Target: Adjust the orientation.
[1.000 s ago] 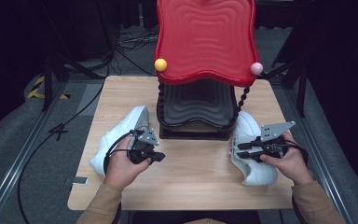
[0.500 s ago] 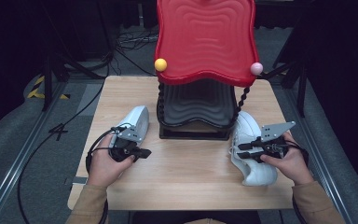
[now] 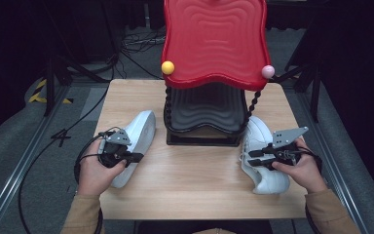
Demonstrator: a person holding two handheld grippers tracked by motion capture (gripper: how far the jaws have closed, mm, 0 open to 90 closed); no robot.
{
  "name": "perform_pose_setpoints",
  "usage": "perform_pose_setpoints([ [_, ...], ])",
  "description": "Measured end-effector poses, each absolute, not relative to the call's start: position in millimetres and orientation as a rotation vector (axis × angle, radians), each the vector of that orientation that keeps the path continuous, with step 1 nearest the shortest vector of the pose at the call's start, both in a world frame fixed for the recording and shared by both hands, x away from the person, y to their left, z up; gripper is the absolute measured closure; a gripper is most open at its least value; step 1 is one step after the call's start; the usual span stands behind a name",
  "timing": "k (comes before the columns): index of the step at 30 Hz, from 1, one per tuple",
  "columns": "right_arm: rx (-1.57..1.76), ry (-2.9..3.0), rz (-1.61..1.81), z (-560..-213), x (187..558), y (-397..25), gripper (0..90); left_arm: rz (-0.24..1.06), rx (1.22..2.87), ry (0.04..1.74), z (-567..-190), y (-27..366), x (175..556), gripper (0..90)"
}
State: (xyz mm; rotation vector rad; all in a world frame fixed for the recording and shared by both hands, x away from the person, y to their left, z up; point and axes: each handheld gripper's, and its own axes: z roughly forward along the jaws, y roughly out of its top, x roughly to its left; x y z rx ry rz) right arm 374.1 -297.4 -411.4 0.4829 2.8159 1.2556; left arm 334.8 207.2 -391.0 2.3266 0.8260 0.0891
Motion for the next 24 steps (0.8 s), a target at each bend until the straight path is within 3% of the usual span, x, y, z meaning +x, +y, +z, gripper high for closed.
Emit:
perform_pose_setpoints([
  [24, 0.478, 2.832, 1.251, -413, 374, -294, 65.8, 0.125, 2.332, 1.027, -394, 248, 332, 89.9],
])
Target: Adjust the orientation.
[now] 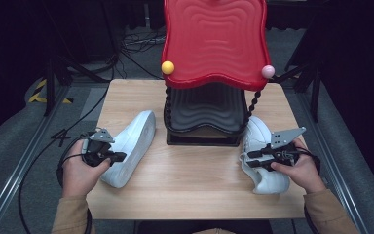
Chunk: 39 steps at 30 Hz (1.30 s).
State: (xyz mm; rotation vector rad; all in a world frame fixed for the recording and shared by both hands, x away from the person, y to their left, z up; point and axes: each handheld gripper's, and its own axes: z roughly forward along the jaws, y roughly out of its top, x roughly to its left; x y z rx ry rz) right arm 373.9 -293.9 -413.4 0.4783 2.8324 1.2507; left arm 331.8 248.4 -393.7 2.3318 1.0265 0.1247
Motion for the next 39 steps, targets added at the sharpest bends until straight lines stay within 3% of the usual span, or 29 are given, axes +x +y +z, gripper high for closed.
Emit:
perform_pose_setpoints([
  [13, 0.481, 2.840, 1.252, -416, 374, -293, 65.4, 0.079, 2.358, 1.099, -403, 260, 333, 90.0],
  [17, 0.483, 2.841, 1.252, -416, 375, -293, 65.2, 0.027, 2.343, 1.083, -406, 261, 333, 90.0],
  [34, 0.477, 2.841, 1.268, -415, 374, -291, 64.9, 0.062, 2.421, 1.044, -401, 245, 330, 90.0],
  [39, 0.477, 2.841, 1.263, -416, 374, -292, 64.9, 0.013, 2.413, 0.988, -400, 238, 329, 90.0],
])
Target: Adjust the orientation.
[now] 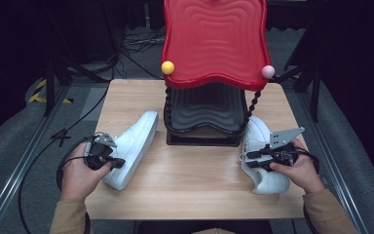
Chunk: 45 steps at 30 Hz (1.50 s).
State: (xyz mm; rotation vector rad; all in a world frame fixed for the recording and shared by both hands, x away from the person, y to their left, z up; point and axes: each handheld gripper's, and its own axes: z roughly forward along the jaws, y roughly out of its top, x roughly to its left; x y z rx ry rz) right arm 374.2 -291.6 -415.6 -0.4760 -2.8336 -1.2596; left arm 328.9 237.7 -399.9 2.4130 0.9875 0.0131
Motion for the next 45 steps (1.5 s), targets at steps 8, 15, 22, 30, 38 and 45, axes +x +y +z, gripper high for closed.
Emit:
perform_pose_setpoints([
  [8, -0.472, -2.834, -1.265, -414, 373, -292, 64.9, 0.040, 2.527, 0.925, -396, 208, 327, 90.0],
  [15, -0.468, -2.838, -1.269, -413, 373, -293, 64.9, -0.097, 2.536, 0.848, -411, 179, 333, 90.0],
  [22, -0.468, -2.840, -1.279, -411, 372, -297, 64.6, -0.078, 2.593, 0.780, -414, 147, 335, 89.4],
  [30, -0.480, -2.832, -1.283, -411, 371, -298, 64.0, -0.036, 2.478, 0.756, -393, 151, 326, 62.9],
  [38, -0.474, -2.831, -1.280, -411, 371, -297, 63.5, 0.034, 2.476, 0.767, -381, 158, 321, 49.1],
  [45, -0.476, -2.829, -1.282, -411, 372, -298, 63.3, 0.063, 2.496, 0.814, -373, 170, 317, 42.6],
])
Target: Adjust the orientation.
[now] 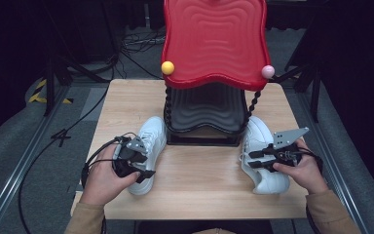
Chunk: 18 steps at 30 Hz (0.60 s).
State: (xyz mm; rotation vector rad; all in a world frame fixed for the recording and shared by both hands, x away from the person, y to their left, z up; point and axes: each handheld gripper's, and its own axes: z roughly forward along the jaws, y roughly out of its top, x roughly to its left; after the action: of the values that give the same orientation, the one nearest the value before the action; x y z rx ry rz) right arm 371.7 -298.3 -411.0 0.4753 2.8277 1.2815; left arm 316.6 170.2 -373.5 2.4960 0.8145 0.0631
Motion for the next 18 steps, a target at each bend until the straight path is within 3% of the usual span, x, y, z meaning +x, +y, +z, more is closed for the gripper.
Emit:
perform_pose_setpoints([
  [9, 0.479, 2.835, 1.279, -412, 372, -297, 62.9, -0.002, 2.602, 0.871, -389, 175, 320, 37.7],
  [18, 0.483, 2.839, 1.281, -414, 373, -298, 62.8, -0.130, 2.707, 0.867, -414, 168, 328, 40.9],
])
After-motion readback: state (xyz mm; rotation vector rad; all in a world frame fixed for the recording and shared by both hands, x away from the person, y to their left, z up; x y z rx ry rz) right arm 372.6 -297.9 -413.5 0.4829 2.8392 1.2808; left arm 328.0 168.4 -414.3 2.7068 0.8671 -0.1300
